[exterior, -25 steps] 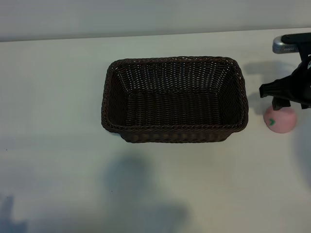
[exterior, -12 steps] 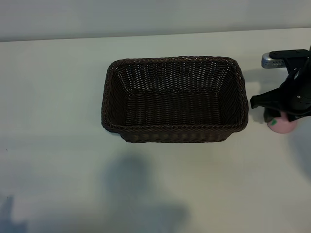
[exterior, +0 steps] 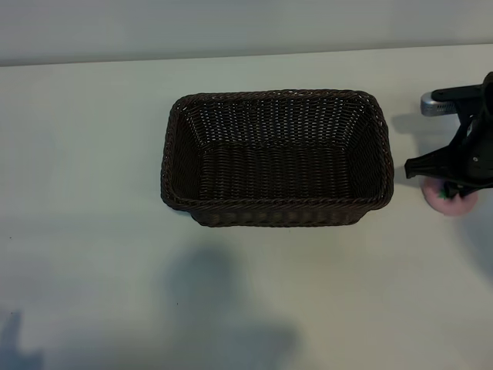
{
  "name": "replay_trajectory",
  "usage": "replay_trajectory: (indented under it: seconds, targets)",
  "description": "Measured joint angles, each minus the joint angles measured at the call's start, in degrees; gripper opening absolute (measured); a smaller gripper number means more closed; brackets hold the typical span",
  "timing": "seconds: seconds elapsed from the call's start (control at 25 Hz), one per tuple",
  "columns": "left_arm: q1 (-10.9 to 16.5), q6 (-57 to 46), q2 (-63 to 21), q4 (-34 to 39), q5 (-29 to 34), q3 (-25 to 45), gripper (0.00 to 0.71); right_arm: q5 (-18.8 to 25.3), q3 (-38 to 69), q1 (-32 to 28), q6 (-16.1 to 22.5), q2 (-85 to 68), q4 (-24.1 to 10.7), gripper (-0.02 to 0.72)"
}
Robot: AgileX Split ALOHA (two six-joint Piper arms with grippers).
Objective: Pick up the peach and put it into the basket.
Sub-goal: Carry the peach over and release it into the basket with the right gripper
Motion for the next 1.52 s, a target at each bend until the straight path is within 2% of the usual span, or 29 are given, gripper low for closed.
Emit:
replay_trajectory:
  seconds: [0.2, 0.56, 0.8, 1.04, 1.24, 1.52]
  targets:
    - [0.0, 0.0, 0.0, 0.0, 0.0, 0.0, 0.596, 0.5, 0.0, 0.0, 0.1, -0.8, 0.0, 0.040]
    - [0.0, 0.0, 0.0, 0.0, 0.0, 0.0, 0.596, 3.6, 0.1, 0.0, -0.6, -10.7, 0.0, 0.038]
    - [0.2, 0.0, 0.0, 0.0, 0.0, 0.0, 0.596, 9.2, -3.6, 0.0, -3.1, -20.4, 0.5, 0.038]
    - [5.2, 0.0, 0.0, -0.1, 0.0, 0.0, 0.596, 13.3, -8.2, 0.1, -5.9, -23.6, 3.3, 0.038]
    - [6.1, 0.0, 0.0, -0.1, 0.0, 0.0, 0.596, 13.3, -8.5, 5.6, -8.0, -23.6, 5.7, 0.038]
    - [6.1, 0.0, 0.0, -0.1, 0.0, 0.0, 0.596, 8.9, -10.7, 18.5, -7.4, -21.1, 7.1, 0.038]
